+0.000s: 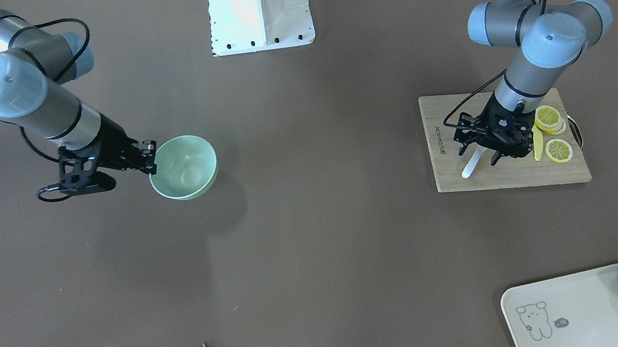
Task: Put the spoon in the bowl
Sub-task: 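Lift the white spoon with the left gripper while the right drags the bowl closer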
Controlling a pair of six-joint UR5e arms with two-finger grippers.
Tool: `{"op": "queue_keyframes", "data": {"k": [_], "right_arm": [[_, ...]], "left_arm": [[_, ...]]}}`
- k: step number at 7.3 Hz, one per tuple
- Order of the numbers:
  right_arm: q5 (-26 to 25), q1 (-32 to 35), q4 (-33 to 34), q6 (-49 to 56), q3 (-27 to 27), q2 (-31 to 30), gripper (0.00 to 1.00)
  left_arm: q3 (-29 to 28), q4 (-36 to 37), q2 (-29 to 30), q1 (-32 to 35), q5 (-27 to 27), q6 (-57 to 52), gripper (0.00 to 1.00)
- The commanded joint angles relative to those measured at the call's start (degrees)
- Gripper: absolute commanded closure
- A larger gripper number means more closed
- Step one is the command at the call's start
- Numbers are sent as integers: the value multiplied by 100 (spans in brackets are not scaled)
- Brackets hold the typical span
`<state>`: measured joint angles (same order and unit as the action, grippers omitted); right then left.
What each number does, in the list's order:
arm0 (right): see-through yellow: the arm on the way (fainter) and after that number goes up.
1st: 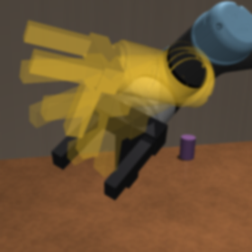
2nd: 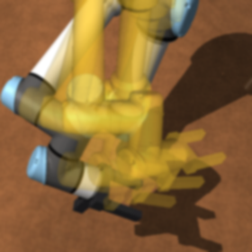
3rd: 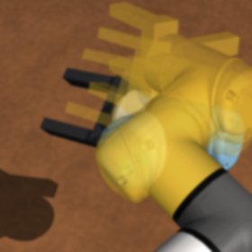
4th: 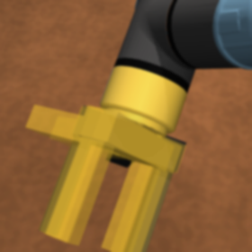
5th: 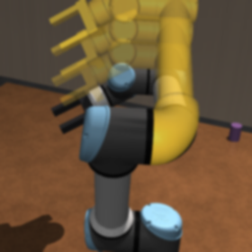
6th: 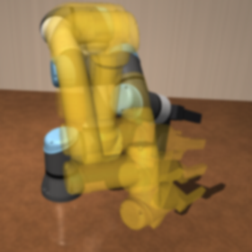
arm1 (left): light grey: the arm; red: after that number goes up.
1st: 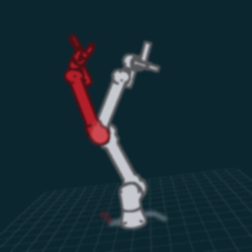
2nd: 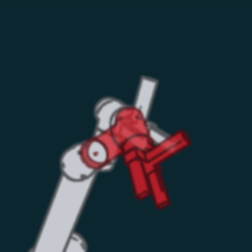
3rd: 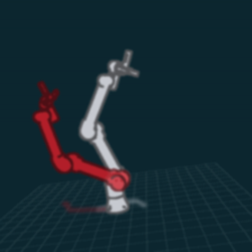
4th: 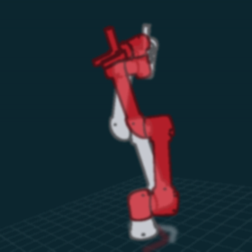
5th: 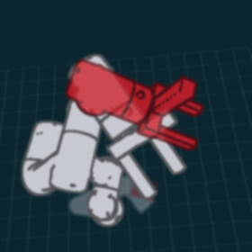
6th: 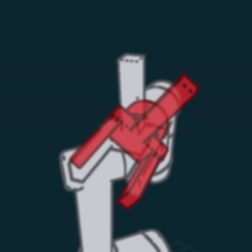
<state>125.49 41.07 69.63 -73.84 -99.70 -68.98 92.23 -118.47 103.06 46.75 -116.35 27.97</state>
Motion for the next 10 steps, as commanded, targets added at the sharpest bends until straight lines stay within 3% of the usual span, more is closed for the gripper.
{"op": "queue_keyframes", "data": {"k": [1,2,5,7,8,10], "right_arm": [[-646,-799,33,-970,20,629,100],[-823,-1037,51,-1349,38,893,100],[-1719,-1863,60,-1913,353,1464,100],[-2341,-2260,60,-2099,792,1825,100],[-2362,-2235,77,-2065,829,1827,100],[-2310,-1955,778,-1671,663,1853,100]], "left_arm": [[-47,0,4,-96,68,-28,72],[14,26,-5,-87,-19,-45,100],[129,122,274,-78,-143,59,100],[243,290,853,-183,-221,1135,100],[313,290,1065,-480,-187,1663,100],[331,290,1391,-710,-152,2334,100]]}}
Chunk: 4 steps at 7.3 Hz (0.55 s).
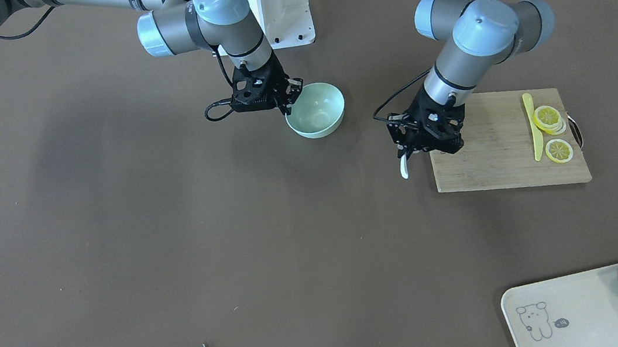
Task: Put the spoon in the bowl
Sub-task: 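Carry the spoon over the bowl with the left gripper and lower it in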
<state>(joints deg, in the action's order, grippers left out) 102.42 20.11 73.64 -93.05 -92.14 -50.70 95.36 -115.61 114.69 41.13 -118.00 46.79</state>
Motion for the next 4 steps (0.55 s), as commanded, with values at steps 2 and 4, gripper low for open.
{"op": "queue_keyframes", "data": {"k": [2,4], "right_arm": [[24,326,668,349,-417,-1,0],[381,562,669,349,-654,-71,0]], "left_arm": [[88,-5,517,-351,23,1014,100],[124,-5,668,-587,241,1271,100]]}}
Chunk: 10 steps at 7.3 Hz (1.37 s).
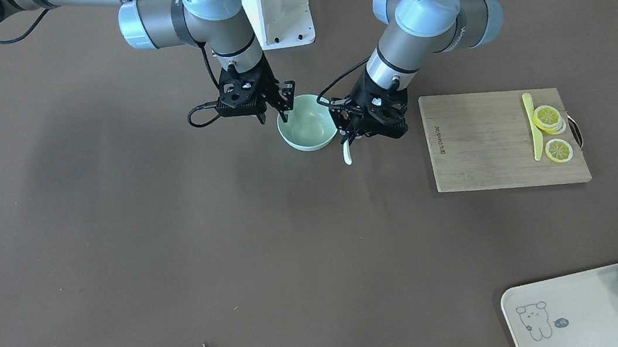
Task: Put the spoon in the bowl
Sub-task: 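Carry the spoon over the bowl with the left gripper and lower it in, then open the left gripper to release the spoon into the bowl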
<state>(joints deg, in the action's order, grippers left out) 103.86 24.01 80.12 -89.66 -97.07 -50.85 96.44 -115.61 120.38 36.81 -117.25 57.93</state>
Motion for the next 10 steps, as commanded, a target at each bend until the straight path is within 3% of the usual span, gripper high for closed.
{"op": "queue_keyframes", "data": {"k": [1,2,3,5,6,8,10], "right_arm": [[518,365,21,19,-485,-361,0],[643,498,21,228,-836,-704,0],[888,708,21,491,-1118,-1064,0],[1240,1165,21,764,-1253,-1365,0],[1416,1393,21,1001,-1305,-1488,0],[1593,1816,21,1651,-1419,-1944,0],[1576,2167,21,2432,-1639,-2610,0]], "left_arm": [[6,-23,204,-435,489,253,100],[-37,-23,318,-716,1014,715,1],[6,-23,276,-806,1333,824,2],[172,12,110,-685,1319,773,2],[226,47,-65,-397,1057,694,2],[288,48,-600,769,-275,-434,2],[235,100,-1486,1850,-1138,-2145,2]]}}
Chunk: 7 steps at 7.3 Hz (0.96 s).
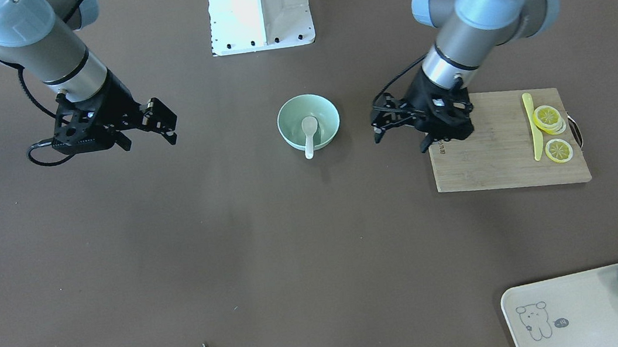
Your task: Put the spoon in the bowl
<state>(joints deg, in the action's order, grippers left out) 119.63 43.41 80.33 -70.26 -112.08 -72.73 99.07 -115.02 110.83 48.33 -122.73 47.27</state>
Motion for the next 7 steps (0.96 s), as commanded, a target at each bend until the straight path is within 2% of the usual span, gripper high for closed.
{"op": "queue_keyframes", "data": {"k": [1,2,3,5,7], "right_arm": [[34,499,0,1010,-261,-774,0],[112,745,-9,1598,-314,-1099,0],[156,974,-9,1995,-315,-1320,0],[489,1571,-18,2795,-315,-1716,0],[614,2081,-9,3638,-262,-2068,0]], "left_arm": [[-46,546,-824,1339,-968,-2158,2],[-28,864,-1262,1798,-1155,-3048,2],[-89,876,-1631,2203,-1287,-3588,2],[-90,894,-2117,2960,-1384,-3892,2],[-46,920,-2346,3086,-1447,-3857,2]]}}
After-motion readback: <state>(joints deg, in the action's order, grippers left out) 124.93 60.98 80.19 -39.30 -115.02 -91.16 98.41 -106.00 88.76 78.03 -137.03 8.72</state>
